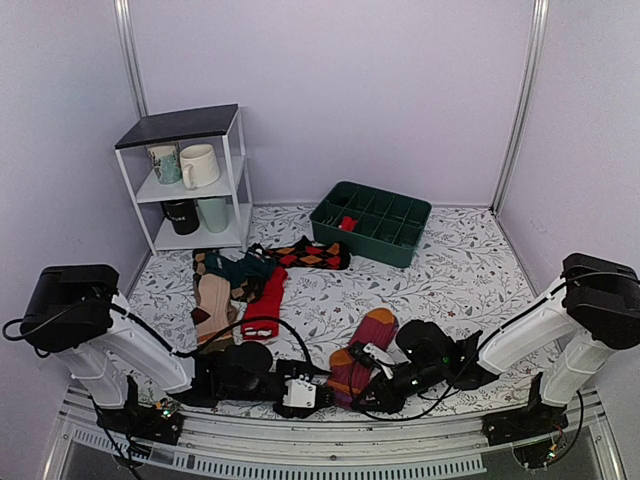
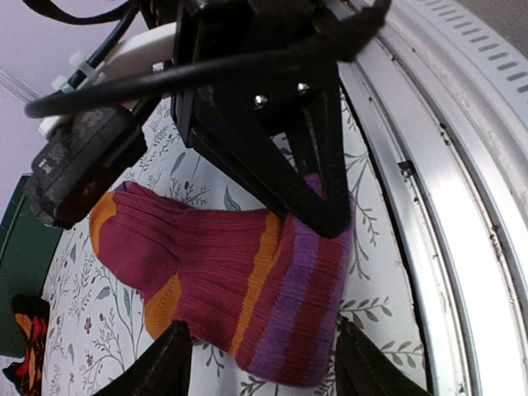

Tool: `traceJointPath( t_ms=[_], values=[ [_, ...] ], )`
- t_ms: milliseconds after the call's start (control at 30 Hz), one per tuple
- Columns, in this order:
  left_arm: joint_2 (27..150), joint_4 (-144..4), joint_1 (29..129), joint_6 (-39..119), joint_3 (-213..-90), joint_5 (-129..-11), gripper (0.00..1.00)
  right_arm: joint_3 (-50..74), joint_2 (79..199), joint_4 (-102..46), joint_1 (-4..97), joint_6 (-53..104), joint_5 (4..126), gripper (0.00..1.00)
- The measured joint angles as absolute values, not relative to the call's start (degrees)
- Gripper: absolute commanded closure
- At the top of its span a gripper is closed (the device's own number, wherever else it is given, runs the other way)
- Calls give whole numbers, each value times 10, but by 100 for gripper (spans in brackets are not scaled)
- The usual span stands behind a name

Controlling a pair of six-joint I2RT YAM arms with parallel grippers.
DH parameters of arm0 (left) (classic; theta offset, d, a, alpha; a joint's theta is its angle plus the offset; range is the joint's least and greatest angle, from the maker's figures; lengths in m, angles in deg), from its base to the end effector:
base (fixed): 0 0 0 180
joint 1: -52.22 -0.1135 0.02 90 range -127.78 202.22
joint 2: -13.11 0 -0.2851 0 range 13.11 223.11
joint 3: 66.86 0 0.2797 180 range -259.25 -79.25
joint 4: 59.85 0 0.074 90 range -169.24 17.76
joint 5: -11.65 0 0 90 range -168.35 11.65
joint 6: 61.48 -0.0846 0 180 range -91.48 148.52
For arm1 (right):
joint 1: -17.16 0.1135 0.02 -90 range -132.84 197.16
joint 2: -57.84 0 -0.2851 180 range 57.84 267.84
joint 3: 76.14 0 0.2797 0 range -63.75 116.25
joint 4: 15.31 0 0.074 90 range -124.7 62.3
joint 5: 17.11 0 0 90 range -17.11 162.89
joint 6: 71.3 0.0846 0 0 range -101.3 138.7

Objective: Roll the socks
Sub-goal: Roll a pair of socks at the center of the board.

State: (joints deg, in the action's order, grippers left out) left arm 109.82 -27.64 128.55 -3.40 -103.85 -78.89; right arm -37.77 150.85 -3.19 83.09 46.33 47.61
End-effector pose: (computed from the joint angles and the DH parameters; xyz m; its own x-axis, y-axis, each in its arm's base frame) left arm 0.0799 -0.3253 0.0819 0.4200 0.5102 -0.7505 0.8807 -0.0298 0.4726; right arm 0.0925 0.2957 0.0684 -0.6866 -0.5090 -0.5191 -0.7174 0.3583 0.5975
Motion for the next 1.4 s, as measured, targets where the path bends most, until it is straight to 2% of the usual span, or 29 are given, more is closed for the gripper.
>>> traceJointPath(
  t_ms=[567, 667, 733, 867, 900, 933, 1000, 1067, 1167, 1400],
  values=[
    [1132, -317, 1287, -45, -1069, -764, 46, -371, 1521, -31, 823, 462, 445, 96],
    [1145, -322, 1287, -42, -1081, -763, 52, -370, 1521, -31, 821, 462, 442, 96],
    [1148, -326, 1287, -40, -1087, -764, 61, -370, 1522, -31, 820, 462, 439, 96],
    [1149, -344, 1287, -35, -1092, -765, 96, -370, 1523, -30, 820, 462, 438, 96],
    [1149, -347, 1287, -33, -1094, -762, 100, -370, 1523, -30, 820, 462, 438, 96],
    [1148, -348, 1287, -36, -1096, -762, 100, -371, 1523, -30, 819, 462, 438, 96],
    [1148, -355, 1287, -33, -1101, -760, 100, -371, 1523, -31, 818, 462, 438, 89],
    [1148, -361, 1287, -29, -1103, -757, 100, -371, 1523, -31, 818, 462, 438, 74],
    [1145, -387, 1281, -15, -1115, -738, 100, -372, 1513, -36, 818, 459, 445, 58],
    [1154, -501, 1252, 49, -1186, -656, 100, -419, 1425, -48, 826, 426, 577, 53]
  ],
)
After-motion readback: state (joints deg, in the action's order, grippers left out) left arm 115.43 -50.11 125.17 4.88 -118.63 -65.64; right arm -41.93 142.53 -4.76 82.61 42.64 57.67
